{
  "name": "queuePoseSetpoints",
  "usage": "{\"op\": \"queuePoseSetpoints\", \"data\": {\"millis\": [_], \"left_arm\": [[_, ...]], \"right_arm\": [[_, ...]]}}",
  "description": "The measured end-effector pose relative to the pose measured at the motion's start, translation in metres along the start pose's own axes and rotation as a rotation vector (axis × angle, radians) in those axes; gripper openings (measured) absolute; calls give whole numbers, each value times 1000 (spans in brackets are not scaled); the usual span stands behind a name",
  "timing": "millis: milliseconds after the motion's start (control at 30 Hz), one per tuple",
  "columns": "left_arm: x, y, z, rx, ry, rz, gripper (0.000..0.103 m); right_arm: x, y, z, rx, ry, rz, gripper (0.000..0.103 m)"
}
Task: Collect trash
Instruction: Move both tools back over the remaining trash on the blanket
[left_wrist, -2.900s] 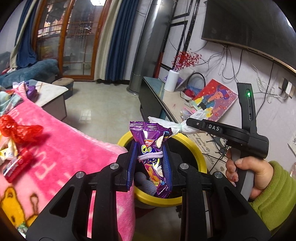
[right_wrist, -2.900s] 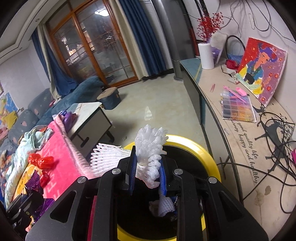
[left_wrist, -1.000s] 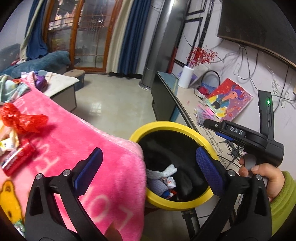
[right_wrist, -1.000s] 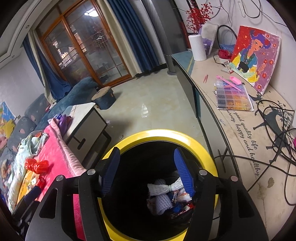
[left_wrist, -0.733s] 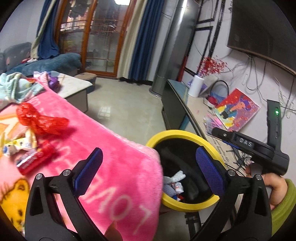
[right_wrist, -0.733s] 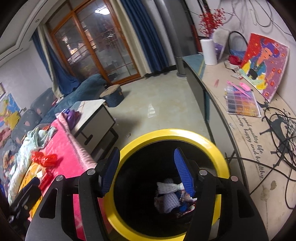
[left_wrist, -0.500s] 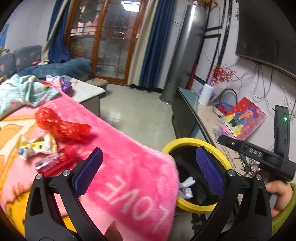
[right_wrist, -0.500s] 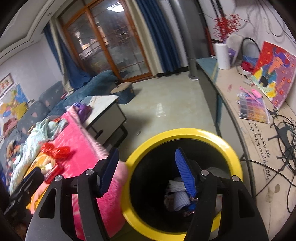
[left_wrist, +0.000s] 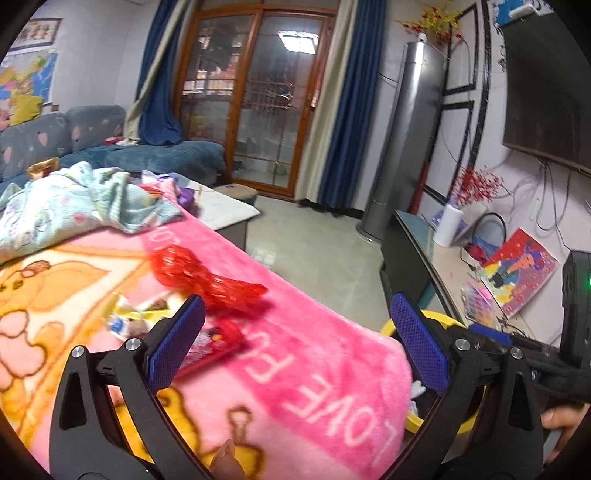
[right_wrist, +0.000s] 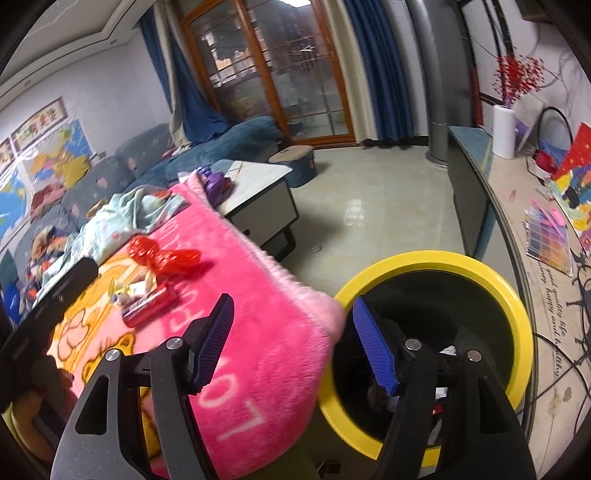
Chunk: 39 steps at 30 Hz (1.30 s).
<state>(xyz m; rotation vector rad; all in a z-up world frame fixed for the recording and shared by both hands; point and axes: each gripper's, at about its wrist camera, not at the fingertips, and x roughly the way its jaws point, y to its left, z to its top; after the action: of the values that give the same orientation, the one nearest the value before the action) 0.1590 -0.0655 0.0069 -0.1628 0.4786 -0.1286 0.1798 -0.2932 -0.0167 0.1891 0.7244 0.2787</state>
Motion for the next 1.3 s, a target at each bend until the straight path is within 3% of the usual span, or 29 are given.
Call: {"op": "queuePoseSetpoints", "data": {"millis": [767, 1300], "left_arm": [[-18, 113, 8, -193, -29, 165, 92], [-9, 183, -7, -293, 22, 237, 92]], "right_arm": [[40, 109, -18, -182, 114, 100, 70], [102, 162, -13, -130, 192, 138, 70]]}}
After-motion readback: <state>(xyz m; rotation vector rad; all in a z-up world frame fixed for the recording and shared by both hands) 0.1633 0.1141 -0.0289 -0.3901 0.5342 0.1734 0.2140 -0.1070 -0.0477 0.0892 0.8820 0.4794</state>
